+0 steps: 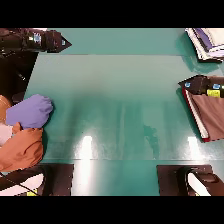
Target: Fold the shirts.
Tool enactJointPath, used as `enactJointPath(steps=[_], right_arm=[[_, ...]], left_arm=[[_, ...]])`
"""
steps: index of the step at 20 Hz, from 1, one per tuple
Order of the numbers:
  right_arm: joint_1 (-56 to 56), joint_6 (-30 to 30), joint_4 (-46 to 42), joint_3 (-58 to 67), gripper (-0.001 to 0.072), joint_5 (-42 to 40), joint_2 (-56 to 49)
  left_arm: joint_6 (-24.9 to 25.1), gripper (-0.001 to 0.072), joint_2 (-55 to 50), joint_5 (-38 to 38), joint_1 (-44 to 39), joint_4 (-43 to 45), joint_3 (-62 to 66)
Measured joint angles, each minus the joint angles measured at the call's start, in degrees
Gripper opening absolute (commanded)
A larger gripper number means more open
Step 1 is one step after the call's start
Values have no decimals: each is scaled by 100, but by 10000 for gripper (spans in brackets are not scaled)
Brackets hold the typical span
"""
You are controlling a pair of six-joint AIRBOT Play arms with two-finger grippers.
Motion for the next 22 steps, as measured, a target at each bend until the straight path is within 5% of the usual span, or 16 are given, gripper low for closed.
enactJointPath(steps=[3, 9, 10, 11, 12, 19, 20, 21, 22], right_arm=[[0, 0, 4, 2, 18, -114, 0], [0, 2, 17, 4, 18, -221, 0], [0, 2, 17, 4, 18, -245, 0], [0, 2, 17, 4, 18, -267, 0], [0, 2, 17, 4, 18, -282, 0], [0, 4, 17, 4, 18, -328, 0], [0, 7, 17, 4, 18, -330, 0], [0, 7, 20, 4, 18, -330, 0], [0, 7, 17, 4, 17, -332, 0]], left_arm=[[-13, 24, 52, -223, 140, 369, 35], [-413, 28, 466, -1539, 1163, 2505, -802], [-459, 195, 522, -1617, 1379, 2706, -1104], [-487, 493, 560, -1661, 1552, 2848, -1401], [-509, 625, 595, -1631, 1716, 2946, -1725], [-590, 623, 658, -352, 2153, 3296, -3569], [-597, 502, 664, -142, 2170, 3309, -3724], [-597, 257, 664, 4, 2175, 3314, -3840], [-599, 144, 664, 111, 2181, 3318, -3932]])
